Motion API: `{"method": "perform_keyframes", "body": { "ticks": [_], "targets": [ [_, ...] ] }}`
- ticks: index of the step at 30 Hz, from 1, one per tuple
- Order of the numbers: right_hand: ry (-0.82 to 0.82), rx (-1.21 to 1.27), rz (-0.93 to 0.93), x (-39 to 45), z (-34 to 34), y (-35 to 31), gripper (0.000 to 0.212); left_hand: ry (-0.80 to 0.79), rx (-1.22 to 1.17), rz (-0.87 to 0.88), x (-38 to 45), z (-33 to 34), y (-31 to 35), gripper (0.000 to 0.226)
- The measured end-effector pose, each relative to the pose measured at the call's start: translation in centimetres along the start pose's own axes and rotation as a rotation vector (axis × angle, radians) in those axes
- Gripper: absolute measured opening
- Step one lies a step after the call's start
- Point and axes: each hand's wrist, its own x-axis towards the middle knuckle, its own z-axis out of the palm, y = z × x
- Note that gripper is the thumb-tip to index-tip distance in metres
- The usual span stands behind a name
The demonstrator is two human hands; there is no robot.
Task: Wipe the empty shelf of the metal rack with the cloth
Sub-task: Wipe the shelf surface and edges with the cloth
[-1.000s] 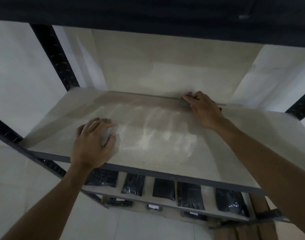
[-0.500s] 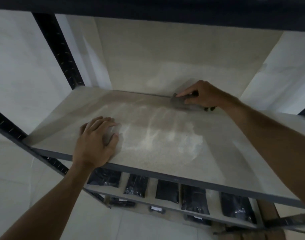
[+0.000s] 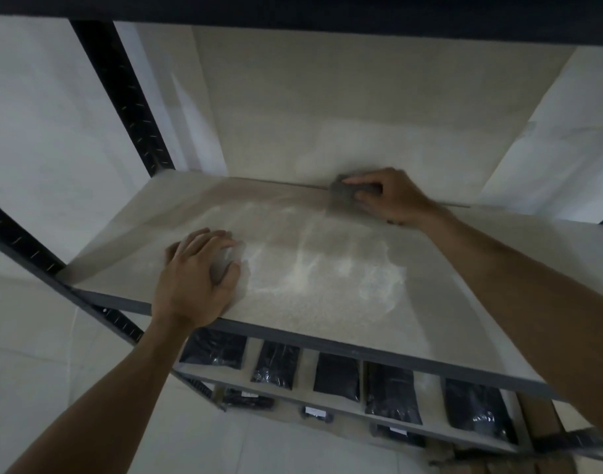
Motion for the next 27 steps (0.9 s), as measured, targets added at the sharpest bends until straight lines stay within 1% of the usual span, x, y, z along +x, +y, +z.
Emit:
{"method": "perform_keyframes", "body": {
  "ticks": [1,2,3,5,6,7,8,10,11,12,14,18,19,20,23,24,25,27],
  "targets": [
    [0.019,-0.005,0.013,-0.6,0.8,-0.2,0.037,-0.002,0.001,-0.001,0.0,0.0,0.0,0.043],
    [0.006,-0.003,0.010,-1.2,1.4,-0.5,0.036,-0.001,0.000,-0.003,0.0,0.0,-0.1,0.042],
    [-0.041,0.014,-0.002,-1.7,1.8,-0.7,0.035,0.000,0.002,-0.005,0.0,0.0,-0.1,0.041],
    [-0.187,0.039,-0.044,-2.1,1.7,-1.4,0.033,-0.005,0.010,-0.004,0.1,0.1,-0.1,0.040],
    [-0.221,0.035,-0.068,-1.9,1.3,-1.7,0.033,-0.008,0.014,-0.003,0.1,0.2,-0.1,0.040],
    [-0.202,0.035,-0.082,-1.7,0.8,-1.8,0.032,-0.010,0.015,-0.001,0.1,0.2,-0.1,0.040],
    [-0.135,0.038,-0.077,-1.4,0.4,-1.7,0.033,-0.009,0.015,-0.001,0.1,0.2,-0.1,0.040],
    [0.015,0.011,-0.028,-1.3,0.1,-1.2,0.035,-0.002,0.008,-0.004,0.1,0.1,-0.1,0.041],
    [0.046,-0.018,0.007,-1.6,0.2,-1.0,0.035,-0.001,0.005,-0.001,0.0,0.1,0.0,0.041],
    [0.049,-0.049,0.025,-2.0,0.5,-1.0,0.035,0.000,0.004,0.001,0.0,0.1,0.1,0.041],
    [0.012,-0.071,-0.023,-3.3,1.4,-1.3,0.034,0.005,-0.001,-0.002,0.0,0.0,0.2,0.041],
    [-0.158,0.121,-0.145,-6.5,2.4,-2.5,0.035,-0.009,-0.001,-0.006,-0.1,-0.2,0.4,0.043],
    [-0.173,0.143,-0.158,-6.5,2.1,-2.7,0.035,-0.014,0.004,-0.004,0.0,-0.2,0.4,0.043],
    [-0.141,0.138,-0.157,-6.0,1.6,-2.5,0.035,-0.019,0.010,-0.002,0.0,-0.2,0.4,0.044],
    [0.074,0.041,-0.053,-3.4,-0.3,-1.3,0.034,-0.014,0.005,0.000,0.0,-0.2,0.5,0.043],
    [0.093,-0.026,-0.015,-2.9,-0.5,-0.8,0.034,-0.013,0.002,0.001,0.0,-0.2,0.6,0.044],
    [0.073,-0.110,0.009,-2.9,-0.1,-0.6,0.036,-0.015,0.001,0.002,0.0,-0.2,0.6,0.044],
    [0.028,-0.227,-0.015,-4.0,1.2,-1.0,0.037,-0.015,0.000,0.005,0.0,-0.2,0.6,0.044]
  ]
}}
